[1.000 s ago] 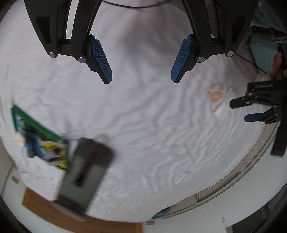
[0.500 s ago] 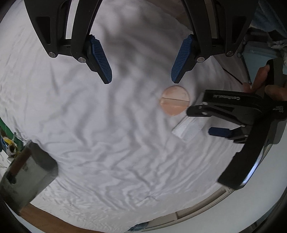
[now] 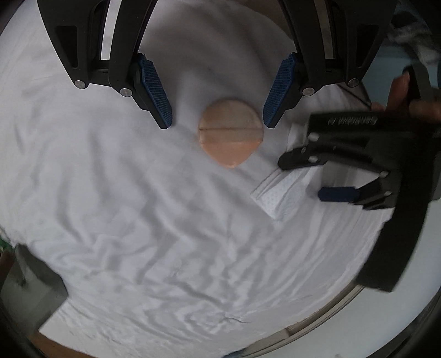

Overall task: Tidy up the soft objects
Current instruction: 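Grasp the white folded cloth with the left tool while the right tool grasps the beige sponge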

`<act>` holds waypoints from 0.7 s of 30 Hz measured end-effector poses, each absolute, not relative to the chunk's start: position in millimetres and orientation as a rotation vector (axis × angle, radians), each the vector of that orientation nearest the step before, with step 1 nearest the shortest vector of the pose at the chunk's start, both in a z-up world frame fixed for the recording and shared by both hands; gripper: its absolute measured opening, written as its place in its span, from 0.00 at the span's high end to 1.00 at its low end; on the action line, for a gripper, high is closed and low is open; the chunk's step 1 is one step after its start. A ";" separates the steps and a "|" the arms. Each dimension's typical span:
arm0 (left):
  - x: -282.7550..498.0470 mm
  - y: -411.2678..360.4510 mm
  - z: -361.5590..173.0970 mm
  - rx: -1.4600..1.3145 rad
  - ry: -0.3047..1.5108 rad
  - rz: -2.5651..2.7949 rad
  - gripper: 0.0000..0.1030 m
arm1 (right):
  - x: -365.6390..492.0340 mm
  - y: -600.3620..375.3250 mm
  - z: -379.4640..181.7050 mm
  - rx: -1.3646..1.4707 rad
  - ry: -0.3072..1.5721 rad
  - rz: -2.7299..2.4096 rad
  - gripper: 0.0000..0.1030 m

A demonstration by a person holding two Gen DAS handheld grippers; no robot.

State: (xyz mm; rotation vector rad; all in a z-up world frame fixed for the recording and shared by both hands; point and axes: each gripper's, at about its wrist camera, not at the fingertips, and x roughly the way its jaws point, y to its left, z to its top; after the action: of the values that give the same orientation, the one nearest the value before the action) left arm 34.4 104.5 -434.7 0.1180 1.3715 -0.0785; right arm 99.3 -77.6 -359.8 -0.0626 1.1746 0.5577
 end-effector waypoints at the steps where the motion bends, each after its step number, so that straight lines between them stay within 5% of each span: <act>1: 33.8 108.1 -434.1 0.117 1.372 -0.082 0.25 | 101.6 -76.0 -363.6 -0.048 1.183 0.556 0.33; 4: 32.8 111.2 -436.8 0.114 1.371 -0.095 0.25 | 111.1 -70.2 -373.8 -0.006 1.196 0.557 0.35; 6: 33.8 115.2 -438.1 0.107 1.373 -0.098 0.28 | 113.5 -66.0 -376.0 -0.012 1.194 0.560 0.50; 8: 40.8 109.1 -437.7 0.108 1.373 -0.105 0.36 | 115.1 -62.7 -376.2 -0.013 1.195 0.571 0.55; 10: 40.4 108.1 -436.6 0.100 1.376 -0.119 0.60 | 117.5 -61.1 -375.7 -0.004 1.196 0.594 0.93; 12: 41.9 100.1 -435.6 0.096 1.381 -0.134 0.75 | 123.1 -55.5 -378.5 -0.004 1.199 0.610 0.94; 21: 44.3 91.5 -423.5 0.120 1.379 -0.073 0.79 | 129.5 -76.8 -360.4 0.039 1.177 0.656 0.95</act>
State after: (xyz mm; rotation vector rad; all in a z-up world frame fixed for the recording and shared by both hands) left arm 44.3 91.5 -423.5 0.1203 1.3792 -0.0731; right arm 129.5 -76.8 -360.4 0.0390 1.1772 0.6564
